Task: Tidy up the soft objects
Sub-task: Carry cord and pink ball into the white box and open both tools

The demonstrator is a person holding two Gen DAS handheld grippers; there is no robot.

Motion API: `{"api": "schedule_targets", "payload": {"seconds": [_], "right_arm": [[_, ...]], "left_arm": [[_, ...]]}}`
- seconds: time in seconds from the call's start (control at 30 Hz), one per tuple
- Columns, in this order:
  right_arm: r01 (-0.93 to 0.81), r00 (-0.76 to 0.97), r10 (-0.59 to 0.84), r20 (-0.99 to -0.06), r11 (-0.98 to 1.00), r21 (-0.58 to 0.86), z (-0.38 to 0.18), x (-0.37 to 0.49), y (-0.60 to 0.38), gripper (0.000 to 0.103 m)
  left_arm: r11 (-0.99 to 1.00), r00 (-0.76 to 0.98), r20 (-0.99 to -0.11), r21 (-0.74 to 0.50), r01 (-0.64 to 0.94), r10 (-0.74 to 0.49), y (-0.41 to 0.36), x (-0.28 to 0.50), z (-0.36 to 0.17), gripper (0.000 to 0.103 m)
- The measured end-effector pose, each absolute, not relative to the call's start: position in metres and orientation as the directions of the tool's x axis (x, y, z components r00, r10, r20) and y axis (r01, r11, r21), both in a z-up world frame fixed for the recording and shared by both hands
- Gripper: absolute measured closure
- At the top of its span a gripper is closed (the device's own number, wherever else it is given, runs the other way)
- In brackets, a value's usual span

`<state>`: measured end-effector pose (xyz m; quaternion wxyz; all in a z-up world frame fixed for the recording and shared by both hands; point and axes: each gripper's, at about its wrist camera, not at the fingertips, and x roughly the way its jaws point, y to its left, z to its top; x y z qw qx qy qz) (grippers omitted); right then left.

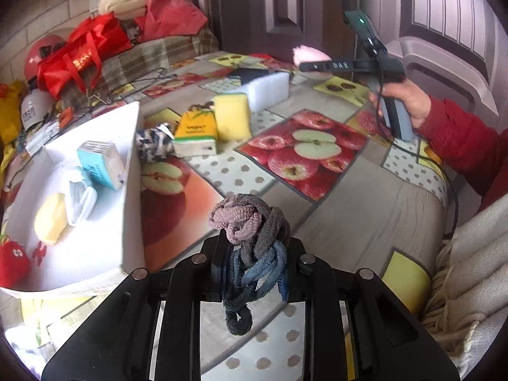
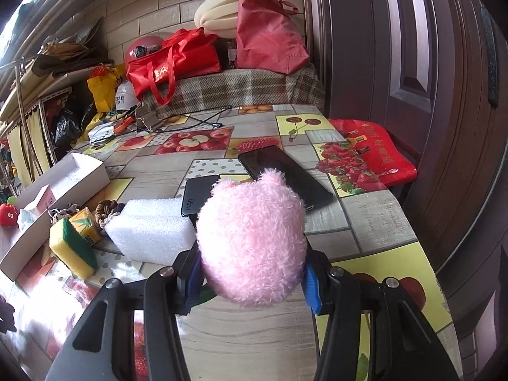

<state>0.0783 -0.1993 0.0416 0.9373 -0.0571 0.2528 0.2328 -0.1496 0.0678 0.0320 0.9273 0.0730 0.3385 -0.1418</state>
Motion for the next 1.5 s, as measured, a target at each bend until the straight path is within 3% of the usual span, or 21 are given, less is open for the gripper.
{"api": "schedule_targets", "payload": {"seconds": [0.1, 0.2, 0.33, 0.47, 0.67, 0.8, 1.13, 1.37, 1.5], "right_arm": [[-0.508, 0.766, 0.459, -0.45, 0.861, 0.014, 0.046, 0.062, -0.194, 0.051], [-0.561, 0.759, 0.511, -0.405, 0.828, -0.006, 0.05, 0.045, -0.18, 0.051], [-0.633, 0.729, 0.575, -0.372, 0.773, -0.043, 0.051, 0.022, -0.152, 0.051], [-0.689, 0.69, 0.629, -0.359, 0.723, -0.056, 0.051, 0.01, -0.125, 0.051], [-0.778, 0.597, 0.702, -0.388, 0.625, -0.065, 0.046, -0.001, -0.08, 0.051], [-0.824, 0.536, 0.745, -0.398, 0.564, -0.053, 0.042, -0.012, -0.048, 0.051], [-0.906, 0.377, 0.816, -0.438, 0.424, 0.009, 0.034, -0.03, 0.038, 0.051], [-0.962, 0.245, 0.775, -0.582, 0.27, -0.045, 0.018, -0.049, 0.09, 0.052], [-0.94, 0.252, 0.709, -0.659, 0.34, 0.007, 0.009, -0.025, 0.108, 0.052]], "left_arm": [[0.987, 0.859, -0.504, 0.067, 0.149, -0.095, 0.098, -0.159, 0.051, 0.081], [0.99, 0.914, -0.385, 0.101, -0.095, 0.127, 0.13, -0.165, 0.058, 0.081], [0.942, 0.878, -0.38, -0.049, -0.333, 0.29, 0.183, -0.168, 0.055, 0.081], [0.903, 0.842, -0.388, -0.05, -0.426, 0.375, 0.196, -0.167, 0.051, 0.081], [0.898, 0.811, -0.448, -0.037, -0.438, 0.377, 0.204, -0.144, 0.04, 0.081], [0.89, 0.814, -0.421, -0.035, -0.455, 0.4, 0.211, -0.139, 0.041, 0.081], [0.878, 0.792, -0.455, -0.044, -0.476, 0.406, 0.232, -0.124, 0.039, 0.08], [0.851, 0.775, -0.482, -0.105, -0.515, 0.409, 0.255, -0.118, 0.037, 0.08], [0.845, 0.774, -0.471, -0.103, -0.525, 0.424, 0.26, -0.113, 0.038, 0.08]]}}
